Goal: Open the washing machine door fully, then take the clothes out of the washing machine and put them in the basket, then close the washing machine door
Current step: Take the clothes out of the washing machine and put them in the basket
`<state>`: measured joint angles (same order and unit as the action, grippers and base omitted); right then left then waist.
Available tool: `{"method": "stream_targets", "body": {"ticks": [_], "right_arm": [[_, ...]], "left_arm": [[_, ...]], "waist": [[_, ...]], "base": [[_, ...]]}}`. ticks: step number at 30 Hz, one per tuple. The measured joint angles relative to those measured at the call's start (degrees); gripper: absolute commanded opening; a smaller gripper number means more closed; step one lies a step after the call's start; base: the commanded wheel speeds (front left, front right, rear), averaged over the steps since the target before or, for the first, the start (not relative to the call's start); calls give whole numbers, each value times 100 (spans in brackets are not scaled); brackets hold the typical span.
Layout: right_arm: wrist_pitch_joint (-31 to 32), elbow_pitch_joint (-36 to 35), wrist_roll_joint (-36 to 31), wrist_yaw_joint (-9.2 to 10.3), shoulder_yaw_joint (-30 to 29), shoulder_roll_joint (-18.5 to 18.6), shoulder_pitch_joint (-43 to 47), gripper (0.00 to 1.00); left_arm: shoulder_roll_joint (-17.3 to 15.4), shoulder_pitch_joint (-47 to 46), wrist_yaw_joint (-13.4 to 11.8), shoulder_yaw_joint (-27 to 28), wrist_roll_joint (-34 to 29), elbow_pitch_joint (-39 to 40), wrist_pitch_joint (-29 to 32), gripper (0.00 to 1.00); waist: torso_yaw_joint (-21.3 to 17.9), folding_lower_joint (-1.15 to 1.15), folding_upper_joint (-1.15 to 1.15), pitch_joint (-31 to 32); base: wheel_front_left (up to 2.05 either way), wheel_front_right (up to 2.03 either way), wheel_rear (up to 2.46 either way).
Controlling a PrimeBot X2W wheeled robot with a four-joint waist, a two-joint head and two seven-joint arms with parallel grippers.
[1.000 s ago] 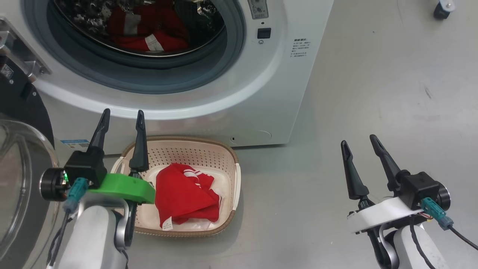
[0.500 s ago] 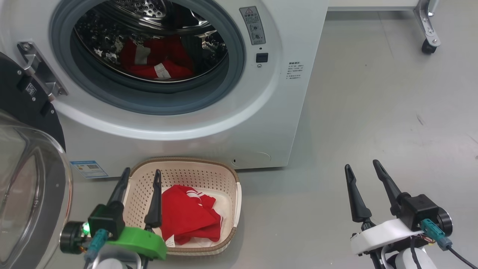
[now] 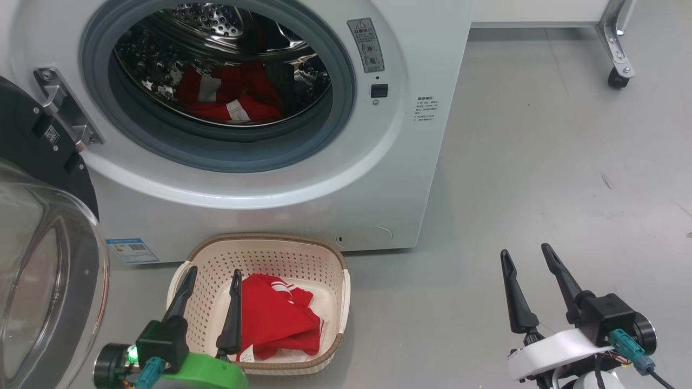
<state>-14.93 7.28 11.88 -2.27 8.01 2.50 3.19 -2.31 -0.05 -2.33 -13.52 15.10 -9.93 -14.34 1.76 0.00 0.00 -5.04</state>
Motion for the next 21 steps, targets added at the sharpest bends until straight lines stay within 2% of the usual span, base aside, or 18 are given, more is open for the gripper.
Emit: {"method": "stream_targets", "body": {"ticks": [21], "right_arm": [[0,-129,0,49,98,-3,83,100]], "left_arm": [[-16,154,-97,-79,-10,345,125,100]], "waist": [[-18,0,0,-55]], "base": [[0,0,0]]}}
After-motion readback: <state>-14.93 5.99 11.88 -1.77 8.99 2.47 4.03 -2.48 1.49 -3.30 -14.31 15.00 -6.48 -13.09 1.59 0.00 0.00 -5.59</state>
